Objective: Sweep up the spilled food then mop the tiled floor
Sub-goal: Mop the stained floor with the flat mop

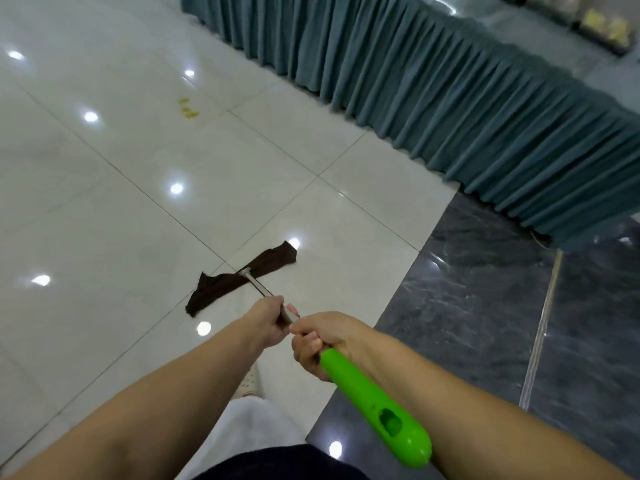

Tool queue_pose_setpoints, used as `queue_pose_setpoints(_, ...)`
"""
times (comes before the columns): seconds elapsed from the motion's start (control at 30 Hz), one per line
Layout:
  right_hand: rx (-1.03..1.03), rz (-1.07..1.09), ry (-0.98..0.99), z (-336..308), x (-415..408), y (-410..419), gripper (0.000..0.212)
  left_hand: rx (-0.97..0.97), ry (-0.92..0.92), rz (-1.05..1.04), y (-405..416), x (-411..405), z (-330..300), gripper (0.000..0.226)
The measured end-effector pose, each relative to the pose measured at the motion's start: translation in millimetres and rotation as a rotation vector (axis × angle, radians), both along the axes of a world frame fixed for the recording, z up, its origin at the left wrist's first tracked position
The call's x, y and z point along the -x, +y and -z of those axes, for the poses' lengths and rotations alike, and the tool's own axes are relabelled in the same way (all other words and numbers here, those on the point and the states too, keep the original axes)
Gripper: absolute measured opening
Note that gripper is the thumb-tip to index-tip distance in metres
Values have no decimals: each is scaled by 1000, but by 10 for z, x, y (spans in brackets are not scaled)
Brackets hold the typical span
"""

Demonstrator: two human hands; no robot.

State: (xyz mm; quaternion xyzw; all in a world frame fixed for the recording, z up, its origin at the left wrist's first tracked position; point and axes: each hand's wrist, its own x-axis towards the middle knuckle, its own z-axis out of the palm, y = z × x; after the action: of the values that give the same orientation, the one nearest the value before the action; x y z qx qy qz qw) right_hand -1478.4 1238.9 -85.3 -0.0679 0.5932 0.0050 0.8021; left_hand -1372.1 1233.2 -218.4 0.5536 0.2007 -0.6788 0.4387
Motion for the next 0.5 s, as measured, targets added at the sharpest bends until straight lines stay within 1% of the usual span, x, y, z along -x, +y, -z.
queue_pose_setpoints(0.07, -4, 11, -2, 15, -282, -204, 26, 13, 28, -38, -215, -264, -6, 17)
queue_pose_setpoints(0.17, 6, 33, -4, 41, -724, -521, 31, 44, 56, -89, -505, -676, -72, 20)
queue_pose_setpoints(0.3, 29, 48, -19, 22, -1192, -935, 36, 103, 130, -69, -792, -1127, -210, 26)
queue_pose_setpoints(0.43, 10, 8, -34, 30, -1474, -1418, 24, 206, 92, -92, -1069, -1430, -350, 27)
queue_pose_setpoints(0.5, 16, -12, -37, 63, -1578, -1638, 23, 248, 76, -93, -1183, -1539, -390, 27)
